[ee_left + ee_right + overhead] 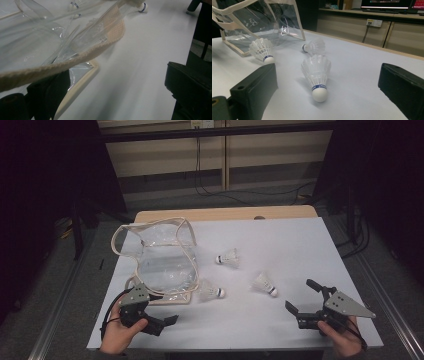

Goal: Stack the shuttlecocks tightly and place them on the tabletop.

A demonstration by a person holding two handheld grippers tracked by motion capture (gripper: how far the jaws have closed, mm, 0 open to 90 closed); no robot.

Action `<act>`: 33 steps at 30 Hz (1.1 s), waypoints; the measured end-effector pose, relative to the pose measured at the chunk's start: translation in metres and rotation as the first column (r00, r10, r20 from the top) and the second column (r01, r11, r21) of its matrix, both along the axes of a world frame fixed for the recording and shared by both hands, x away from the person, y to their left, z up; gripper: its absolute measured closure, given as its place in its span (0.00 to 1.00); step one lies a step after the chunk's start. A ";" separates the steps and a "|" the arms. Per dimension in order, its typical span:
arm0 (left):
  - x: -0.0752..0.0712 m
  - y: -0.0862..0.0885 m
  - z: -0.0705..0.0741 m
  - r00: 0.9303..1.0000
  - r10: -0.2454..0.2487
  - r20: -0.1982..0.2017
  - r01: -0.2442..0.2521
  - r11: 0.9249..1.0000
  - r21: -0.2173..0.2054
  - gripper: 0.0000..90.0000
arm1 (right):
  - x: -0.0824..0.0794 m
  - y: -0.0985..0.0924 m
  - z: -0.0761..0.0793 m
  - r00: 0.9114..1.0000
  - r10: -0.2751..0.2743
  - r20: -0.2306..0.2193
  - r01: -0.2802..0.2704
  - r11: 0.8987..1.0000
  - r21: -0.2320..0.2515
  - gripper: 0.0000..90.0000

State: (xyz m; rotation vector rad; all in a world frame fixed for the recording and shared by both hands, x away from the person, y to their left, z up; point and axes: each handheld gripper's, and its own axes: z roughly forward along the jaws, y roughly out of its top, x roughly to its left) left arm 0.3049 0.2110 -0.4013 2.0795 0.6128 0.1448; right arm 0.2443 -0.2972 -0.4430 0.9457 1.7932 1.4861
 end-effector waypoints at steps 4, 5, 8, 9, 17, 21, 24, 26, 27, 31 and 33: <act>0.000 0.003 0.000 1.000 -0.002 0.013 0.002 1.000 -0.014 0.07 | 0.002 0.001 0.000 1.000 -0.006 -0.004 0.006 1.000 -0.009 0.02; 0.000 0.003 0.000 1.000 -0.002 0.014 0.002 1.000 -0.017 0.07 | 0.004 0.001 0.001 1.000 -0.005 -0.005 0.005 1.000 -0.017 0.02; 0.000 0.004 0.000 1.000 -0.007 0.019 0.007 1.000 -0.014 0.07 | 0.008 0.002 0.001 1.000 -0.010 -0.011 0.010 1.000 -0.022 0.02; 0.000 0.003 0.000 1.000 -0.009 0.020 0.009 1.000 -0.012 0.07 | 0.009 0.003 0.001 1.000 -0.016 -0.017 0.015 1.000 -0.027 0.02; 0.001 0.005 -0.001 0.999 -0.017 0.027 0.018 1.000 -0.019 0.07 | 0.015 0.011 0.003 1.000 0.004 -0.018 -0.005 0.999 -0.050 0.02; 0.001 0.006 -0.002 0.999 -0.014 0.034 0.015 1.000 -0.026 0.07 | 0.016 0.013 0.004 1.000 0.010 -0.024 -0.012 0.999 -0.052 0.02; 0.001 0.007 -0.002 0.999 -0.013 0.034 0.014 0.999 -0.029 0.07 | 0.017 0.013 0.005 1.000 0.004 -0.031 -0.005 0.999 -0.051 0.02; 0.001 0.007 -0.002 0.999 -0.015 0.034 0.016 1.000 -0.026 0.07 | 0.018 0.013 0.006 0.999 0.005 -0.032 -0.006 0.999 -0.050 0.02; 0.001 0.007 -0.002 0.999 -0.017 0.035 0.017 0.999 -0.027 0.07 | 0.019 0.013 0.006 1.000 0.003 -0.030 -0.005 0.999 -0.052 0.02; 0.001 0.007 -0.001 0.999 -0.012 0.029 0.013 1.000 -0.024 0.07 | 0.023 0.014 0.008 0.999 -0.003 -0.035 0.001 0.998 -0.059 0.02; 0.002 0.008 -0.001 0.999 -0.016 0.030 0.017 1.000 -0.022 0.07 | 0.025 0.016 0.009 0.999 0.003 -0.037 -0.005 0.998 -0.056 0.02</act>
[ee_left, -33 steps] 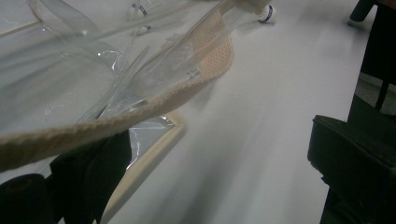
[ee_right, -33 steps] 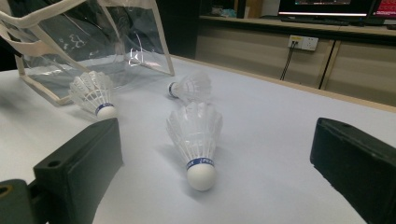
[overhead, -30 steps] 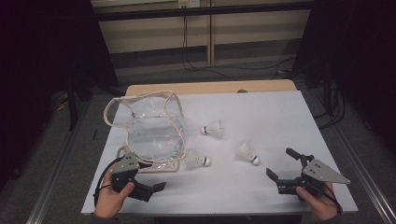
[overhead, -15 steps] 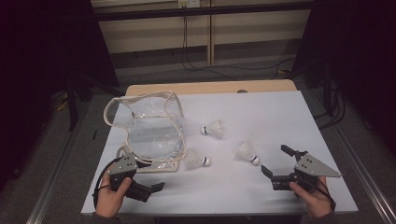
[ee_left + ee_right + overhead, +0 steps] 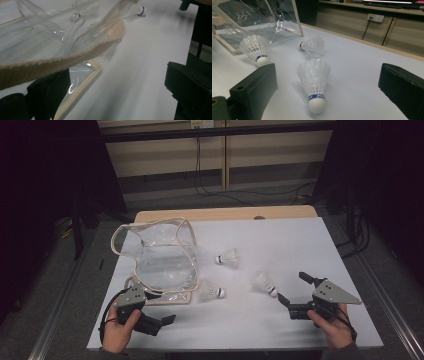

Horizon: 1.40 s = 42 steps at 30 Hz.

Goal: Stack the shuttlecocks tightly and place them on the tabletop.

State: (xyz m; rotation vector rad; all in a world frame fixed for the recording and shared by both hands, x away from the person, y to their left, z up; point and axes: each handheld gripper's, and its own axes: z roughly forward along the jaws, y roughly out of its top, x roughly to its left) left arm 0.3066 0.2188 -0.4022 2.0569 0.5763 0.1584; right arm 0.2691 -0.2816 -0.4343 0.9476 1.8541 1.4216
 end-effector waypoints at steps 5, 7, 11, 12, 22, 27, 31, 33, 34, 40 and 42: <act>0.000 0.000 0.000 1.000 0.002 0.002 -0.002 1.000 -0.003 0.07 | 0.005 0.003 0.001 1.000 0.002 -0.019 -0.002 1.000 0.008 0.01; 0.000 0.000 0.000 1.000 0.000 0.001 0.000 1.000 -0.005 0.07 | 0.007 0.004 0.001 1.000 0.004 -0.018 -0.003 1.000 0.007 0.01; 0.000 0.001 -0.001 1.000 -0.011 -0.002 0.011 1.000 -0.009 0.07 | 0.012 0.006 0.002 1.000 -0.002 -0.029 0.002 1.000 0.003 0.01; 0.001 0.001 -0.001 1.000 -0.008 -0.001 0.008 1.000 -0.006 0.07 | 0.013 0.007 0.003 1.000 -0.002 -0.030 0.002 1.000 0.005 0.01; 0.003 0.006 -0.003 1.000 0.000 -0.007 0.000 1.000 0.005 0.07 | 0.023 0.008 0.005 0.999 -0.007 -0.050 0.008 1.000 0.010 0.01; 0.003 0.008 -0.004 1.000 0.004 -0.010 -0.004 1.000 0.012 0.07 | 0.026 0.009 0.004 0.998 -0.007 -0.055 0.007 1.000 0.001 0.01; 0.004 0.010 -0.003 1.000 0.009 -0.009 -0.009 1.000 0.005 0.08 | 0.027 0.010 0.004 0.998 -0.002 -0.057 0.002 1.000 -0.003 0.01; 0.005 0.011 -0.003 1.000 0.007 -0.009 -0.007 1.000 -0.002 0.08 | 0.028 0.011 0.004 0.998 -0.002 -0.059 0.001 1.000 -0.005 0.01; 0.005 0.011 -0.004 1.000 0.007 -0.005 -0.007 1.000 0.000 0.08 | 0.029 0.011 0.004 0.998 0.000 -0.059 0.000 1.000 -0.005 0.01; 0.006 0.011 -0.004 1.000 0.010 0.000 -0.010 1.000 0.003 0.08 | 0.035 0.014 0.005 0.997 0.013 -0.070 -0.014 1.000 -0.008 0.01; 0.005 0.011 -0.004 1.000 0.011 -0.001 -0.011 1.000 0.002 0.08 | 0.037 0.015 0.006 0.997 0.012 -0.072 -0.013 1.000 -0.010 0.01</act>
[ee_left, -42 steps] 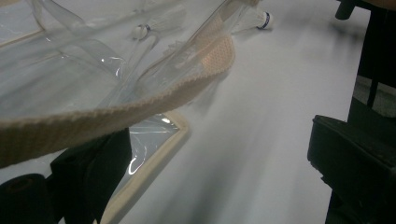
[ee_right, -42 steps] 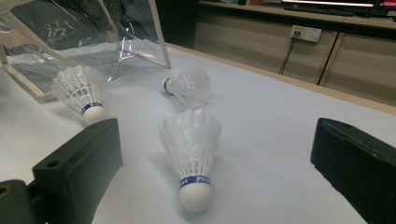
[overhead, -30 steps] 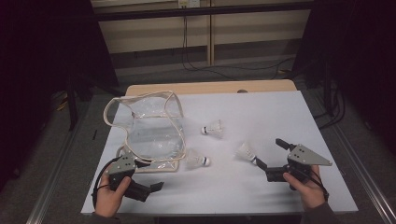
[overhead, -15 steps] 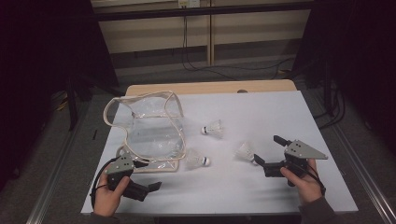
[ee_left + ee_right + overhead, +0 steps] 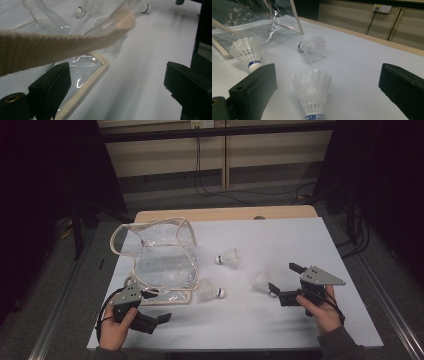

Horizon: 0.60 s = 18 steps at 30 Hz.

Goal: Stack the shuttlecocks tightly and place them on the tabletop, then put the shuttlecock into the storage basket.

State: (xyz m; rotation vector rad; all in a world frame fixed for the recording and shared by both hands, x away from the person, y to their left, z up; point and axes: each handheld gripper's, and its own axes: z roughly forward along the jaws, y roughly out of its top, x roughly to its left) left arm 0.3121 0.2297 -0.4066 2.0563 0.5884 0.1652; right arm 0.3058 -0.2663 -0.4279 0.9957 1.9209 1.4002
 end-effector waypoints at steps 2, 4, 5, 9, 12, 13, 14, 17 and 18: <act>0.000 0.000 0.000 1.000 -0.004 0.002 0.004 1.000 0.004 0.08 | 0.001 0.001 0.001 1.000 -0.002 -0.004 0.002 1.000 -0.003 0.01; 0.000 0.000 0.000 1.000 -0.004 -0.001 0.004 1.000 0.004 0.08 | 0.003 0.002 0.003 1.000 -0.001 0.001 0.001 1.000 0.000 0.01; 0.000 0.000 0.000 1.000 -0.004 0.000 0.004 1.000 0.006 0.08 | 0.004 0.002 0.003 1.000 -0.005 -0.002 0.005 1.000 -0.001 0.01; 0.000 -0.001 0.000 1.000 0.003 0.000 -0.003 1.000 0.004 0.08 | 0.008 0.003 0.004 1.000 -0.015 -0.012 0.015 1.000 -0.002 0.02; 0.000 -0.001 0.000 1.000 0.001 -0.001 -0.001 1.000 0.004 0.08 | 0.012 0.004 0.004 0.999 -0.010 -0.032 0.010 1.000 0.000 0.02; 0.001 -0.001 0.000 1.000 0.000 0.000 0.000 1.000 0.007 0.08 | 0.013 0.004 0.004 0.999 -0.010 -0.038 0.010 1.000 -0.001 0.02; 0.000 -0.001 0.000 1.000 0.003 -0.002 -0.003 1.000 0.002 0.08 | 0.014 0.005 0.004 0.999 -0.008 -0.042 0.008 1.000 -0.005 0.02; 0.001 -0.001 0.000 1.000 0.004 -0.001 -0.004 1.000 0.004 0.08 | 0.016 0.006 0.003 0.999 -0.011 -0.053 0.010 1.000 -0.013 0.02; 0.001 -0.001 0.000 1.000 0.005 0.001 -0.005 1.000 0.003 0.08 | 0.016 0.007 0.003 0.999 -0.011 -0.053 0.010 1.000 -0.012 0.02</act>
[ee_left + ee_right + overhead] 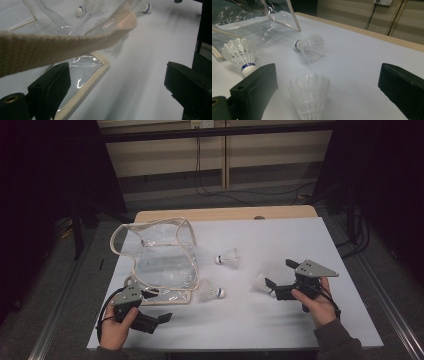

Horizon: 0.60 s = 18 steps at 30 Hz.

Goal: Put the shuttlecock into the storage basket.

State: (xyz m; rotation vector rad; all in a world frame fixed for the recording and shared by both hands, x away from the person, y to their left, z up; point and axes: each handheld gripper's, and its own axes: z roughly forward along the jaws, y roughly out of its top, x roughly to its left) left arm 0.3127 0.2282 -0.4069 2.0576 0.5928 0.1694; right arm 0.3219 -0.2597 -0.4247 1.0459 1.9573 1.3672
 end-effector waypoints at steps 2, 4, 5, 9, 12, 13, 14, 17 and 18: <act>0.000 0.000 0.000 1.000 -0.001 -0.002 0.001 1.000 0.001 0.08 | 0.001 0.001 0.001 1.000 -0.005 -0.003 0.005 1.000 0.001 0.02; 0.000 0.000 0.000 1.000 -0.002 -0.002 0.002 1.000 0.003 0.08 | 0.002 0.001 0.002 1.000 -0.013 -0.003 0.013 1.000 -0.004 0.02; 0.000 0.001 0.000 1.000 -0.004 -0.002 0.004 1.000 0.000 0.08 | 0.003 0.001 0.002 1.000 -0.020 -0.006 0.020 1.000 -0.011 0.02; 0.000 0.000 0.000 1.000 0.001 0.002 -0.001 1.000 -0.001 0.08 | 0.005 0.003 0.003 1.000 -0.026 -0.016 0.026 1.000 -0.017 0.04; 0.000 0.000 0.000 1.000 0.001 0.002 -0.001 1.000 -0.001 0.07 | 0.007 0.004 0.004 0.999 -0.035 -0.030 0.034 0.999 -0.015 0.04; 0.000 0.000 0.000 1.000 0.000 0.001 0.000 1.000 0.000 0.07 | 0.008 0.005 0.004 0.999 -0.032 -0.031 0.031 0.999 -0.015 0.04; 0.000 0.000 0.000 1.000 0.001 0.000 -0.001 1.000 -0.003 0.07 | 0.008 0.006 0.004 0.999 -0.035 -0.036 0.034 0.999 -0.015 0.05; 0.000 0.000 -0.001 1.000 0.000 -0.001 0.000 1.000 -0.001 0.07 | 0.011 0.008 0.004 0.998 -0.040 -0.053 0.039 0.999 -0.018 0.06; 0.000 0.000 -0.001 1.000 0.000 -0.002 0.000 1.000 0.000 0.07 | 0.012 0.009 0.004 0.997 -0.046 -0.060 0.045 0.999 -0.026 0.07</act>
